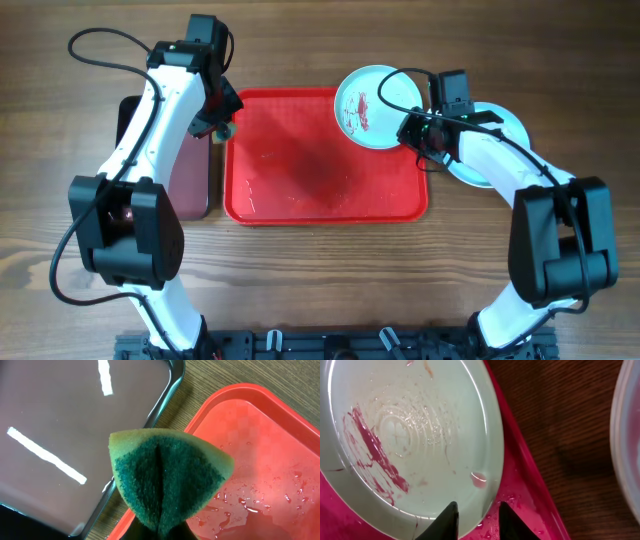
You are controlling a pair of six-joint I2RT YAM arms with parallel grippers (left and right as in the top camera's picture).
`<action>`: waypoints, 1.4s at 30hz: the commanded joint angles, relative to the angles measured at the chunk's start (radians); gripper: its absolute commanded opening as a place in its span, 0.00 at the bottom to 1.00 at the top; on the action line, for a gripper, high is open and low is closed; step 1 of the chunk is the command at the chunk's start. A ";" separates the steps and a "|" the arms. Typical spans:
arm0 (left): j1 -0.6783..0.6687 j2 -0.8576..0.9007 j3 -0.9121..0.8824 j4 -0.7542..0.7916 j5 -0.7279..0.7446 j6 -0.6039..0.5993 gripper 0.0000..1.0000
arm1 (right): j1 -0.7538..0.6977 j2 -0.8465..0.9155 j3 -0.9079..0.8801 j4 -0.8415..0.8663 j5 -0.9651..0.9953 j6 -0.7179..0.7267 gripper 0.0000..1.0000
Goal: Clean dirty plates on tray and stack at the side
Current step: 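Grasp the remaining blue plate rim and drag it to tray center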
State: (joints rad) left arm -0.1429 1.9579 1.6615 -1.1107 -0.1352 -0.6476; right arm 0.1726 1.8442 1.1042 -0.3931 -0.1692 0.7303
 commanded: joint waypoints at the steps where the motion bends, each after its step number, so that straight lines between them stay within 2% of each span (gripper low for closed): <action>1: -0.004 0.002 -0.007 -0.001 0.005 0.015 0.04 | 0.010 0.049 0.017 0.006 -0.044 0.033 0.34; 6: -0.004 0.002 -0.007 0.000 0.005 0.015 0.04 | 0.013 0.085 0.017 0.031 -0.092 0.058 0.32; 8: -0.004 0.002 -0.007 -0.001 0.005 0.015 0.04 | 0.014 0.085 0.017 0.029 -0.096 0.057 0.19; 9: -0.004 0.002 -0.007 -0.001 0.005 0.015 0.04 | 0.014 0.085 0.017 0.026 -0.104 0.055 0.08; 10: -0.004 0.002 -0.007 -0.001 0.005 0.015 0.04 | 0.020 0.085 0.017 0.013 -0.122 0.047 0.04; 18: -0.004 0.002 -0.007 -0.002 0.005 0.015 0.04 | 0.168 0.084 0.017 -0.080 -0.193 -0.051 0.04; 20: -0.004 0.002 -0.007 -0.002 0.005 0.015 0.04 | 0.216 0.082 0.023 -0.069 -0.190 -0.090 0.05; 23: -0.004 0.002 -0.007 -0.001 0.005 0.015 0.04 | 0.216 0.082 0.082 -0.017 -0.151 -0.203 0.39; 25: -0.004 0.002 -0.007 -0.002 0.005 0.015 0.04 | 0.202 0.082 0.115 0.043 -0.104 -0.292 0.50; 29: -0.004 0.002 -0.007 -0.001 0.005 0.015 0.04 | 0.197 0.090 0.115 0.179 -0.101 -0.413 0.54; 33: -0.004 0.002 -0.007 0.000 0.005 0.015 0.04 | 0.222 0.125 0.115 0.220 -0.100 -0.539 0.51; 35: -0.004 0.002 -0.007 -0.003 0.005 0.015 0.04 | 0.234 0.147 0.115 0.227 -0.125 -0.588 0.57; 37: -0.004 0.002 -0.007 -0.009 0.005 0.015 0.04 | 0.241 0.156 0.115 0.245 -0.129 -0.595 0.60; 42: -0.004 0.002 -0.007 -0.008 0.005 0.015 0.04 | 0.241 0.162 0.113 0.243 -0.127 -0.592 0.52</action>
State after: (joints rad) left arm -0.1429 1.9579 1.6615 -1.1187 -0.1322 -0.6476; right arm 0.4118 1.9919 1.2079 -0.1547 -0.2871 0.1669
